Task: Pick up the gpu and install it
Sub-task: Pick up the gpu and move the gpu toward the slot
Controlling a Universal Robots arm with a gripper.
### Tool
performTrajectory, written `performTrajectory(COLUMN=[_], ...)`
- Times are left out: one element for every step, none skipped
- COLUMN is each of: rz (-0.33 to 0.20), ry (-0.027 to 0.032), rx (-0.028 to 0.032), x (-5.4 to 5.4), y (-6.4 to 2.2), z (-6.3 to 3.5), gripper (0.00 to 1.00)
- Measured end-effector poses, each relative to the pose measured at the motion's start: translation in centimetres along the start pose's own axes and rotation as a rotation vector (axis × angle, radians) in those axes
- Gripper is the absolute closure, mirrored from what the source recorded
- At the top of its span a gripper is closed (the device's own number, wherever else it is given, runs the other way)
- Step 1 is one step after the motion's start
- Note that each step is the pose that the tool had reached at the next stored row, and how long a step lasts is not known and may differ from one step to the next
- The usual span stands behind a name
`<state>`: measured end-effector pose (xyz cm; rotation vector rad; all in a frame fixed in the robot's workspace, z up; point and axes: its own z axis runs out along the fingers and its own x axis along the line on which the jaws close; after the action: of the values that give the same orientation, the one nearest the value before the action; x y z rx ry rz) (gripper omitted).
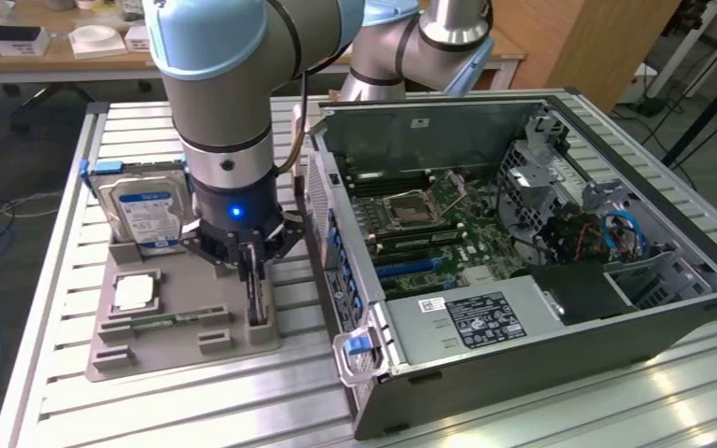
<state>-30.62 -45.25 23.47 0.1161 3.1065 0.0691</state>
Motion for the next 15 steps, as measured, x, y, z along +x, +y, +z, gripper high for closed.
performTrajectory(rz=[0.000, 0.000, 0.000, 0.000, 0.000, 0.000, 0.000, 0.000, 0.000, 0.000, 0.000, 0.000, 0.000, 0.000, 0.000], ry=[0.0000, 0.0000, 0.0000, 0.0000, 0.0000, 0.0000, 0.0000, 0.0000, 0.0000, 0.0000, 0.0000, 0.0000, 0.0000, 0.0000, 0.0000], rx=[0.0000, 0.0000, 0.0000, 0.0000, 0.0000, 0.0000, 0.0000, 0.0000, 0.0000, 0.0000, 0.0000, -0.0001, -0.0001, -0.0001, 0.0000], x=[0.00, 0.00, 0.00, 0.00, 0.00, 0.00, 0.00, 0.00, 0.00, 0.00, 0.00, 0.00, 0.00, 0.00, 0.00], y=[0.00, 0.00, 0.00, 0.00, 0.00, 0.00, 0.00, 0.00, 0.00, 0.00, 0.00, 0.00, 0.00, 0.00, 0.00], z=[0.00, 0.00, 0.00, 0.00, 0.00, 0.00, 0.00, 0.00, 0.00, 0.00, 0.00, 0.00, 0.01, 0.01, 0.01], gripper=[0.74, 0.74, 0.74, 0.74, 0.74, 0.74, 0.74, 0.74, 0.74, 0.74, 0.74, 0.74, 0.74, 0.74, 0.74])
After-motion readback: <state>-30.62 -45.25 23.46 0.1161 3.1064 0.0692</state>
